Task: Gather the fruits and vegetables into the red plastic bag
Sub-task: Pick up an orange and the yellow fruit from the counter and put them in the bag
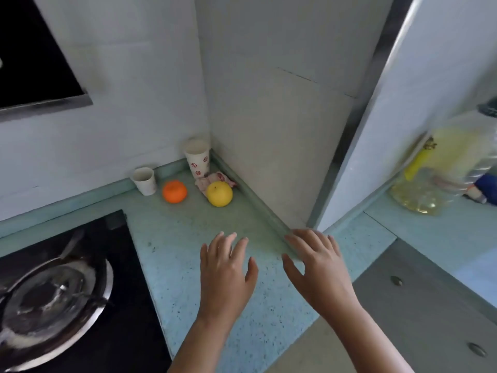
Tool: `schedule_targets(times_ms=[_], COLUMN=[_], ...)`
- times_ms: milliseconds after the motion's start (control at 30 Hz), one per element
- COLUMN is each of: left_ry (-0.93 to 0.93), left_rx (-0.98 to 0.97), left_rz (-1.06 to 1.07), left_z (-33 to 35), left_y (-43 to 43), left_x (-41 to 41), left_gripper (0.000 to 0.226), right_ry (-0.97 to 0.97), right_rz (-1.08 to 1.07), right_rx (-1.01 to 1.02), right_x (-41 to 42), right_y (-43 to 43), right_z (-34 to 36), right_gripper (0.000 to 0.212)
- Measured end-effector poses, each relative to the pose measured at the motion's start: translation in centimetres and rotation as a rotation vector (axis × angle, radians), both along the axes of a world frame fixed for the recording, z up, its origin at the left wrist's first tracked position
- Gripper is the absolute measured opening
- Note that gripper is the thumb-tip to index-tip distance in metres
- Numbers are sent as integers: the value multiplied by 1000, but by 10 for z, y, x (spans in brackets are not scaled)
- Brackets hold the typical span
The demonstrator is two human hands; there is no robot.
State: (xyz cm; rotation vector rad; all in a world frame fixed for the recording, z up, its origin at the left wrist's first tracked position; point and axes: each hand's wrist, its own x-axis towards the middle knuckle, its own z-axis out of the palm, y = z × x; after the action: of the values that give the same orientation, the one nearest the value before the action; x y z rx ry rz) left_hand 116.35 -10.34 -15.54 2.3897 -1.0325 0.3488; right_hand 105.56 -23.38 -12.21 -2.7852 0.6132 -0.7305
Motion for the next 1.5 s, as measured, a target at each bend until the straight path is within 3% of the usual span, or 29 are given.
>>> schedule_targets(times_ms=[167, 267, 467, 567, 700, 1000, 1200, 1500], left_ry=[-14, 17, 141, 113, 82, 224, 190, 177], left_rx=[21, 38, -132, -146, -103, 32, 108, 162], left_rz=[130, 193, 246, 284, 330, 317, 301, 338], left_z=[-17, -21, -24, -27, -37, -74, -100, -119], left_y=[13, 16, 15, 15, 8, -15, -25, -39], left_x=[44, 64, 107, 133, 169, 235, 261, 294], left_gripper=[31, 39, 41, 31, 30, 46, 41, 61], right_ry=[25, 28, 42, 56, 85, 129, 199, 166], right_rz=[118, 162, 201, 232, 252, 220, 215, 199], right_rx=[12, 33, 69, 106, 136, 166, 252, 300], right_x=[62, 89, 142, 171, 210, 268, 292, 312], right_y=[2, 1, -10, -20, -36, -62, -63, -71], right_z=[-14, -19, -28, -34, -49, -88, -117, -138], right_gripper=[37, 37, 36, 36, 40, 47, 50, 60])
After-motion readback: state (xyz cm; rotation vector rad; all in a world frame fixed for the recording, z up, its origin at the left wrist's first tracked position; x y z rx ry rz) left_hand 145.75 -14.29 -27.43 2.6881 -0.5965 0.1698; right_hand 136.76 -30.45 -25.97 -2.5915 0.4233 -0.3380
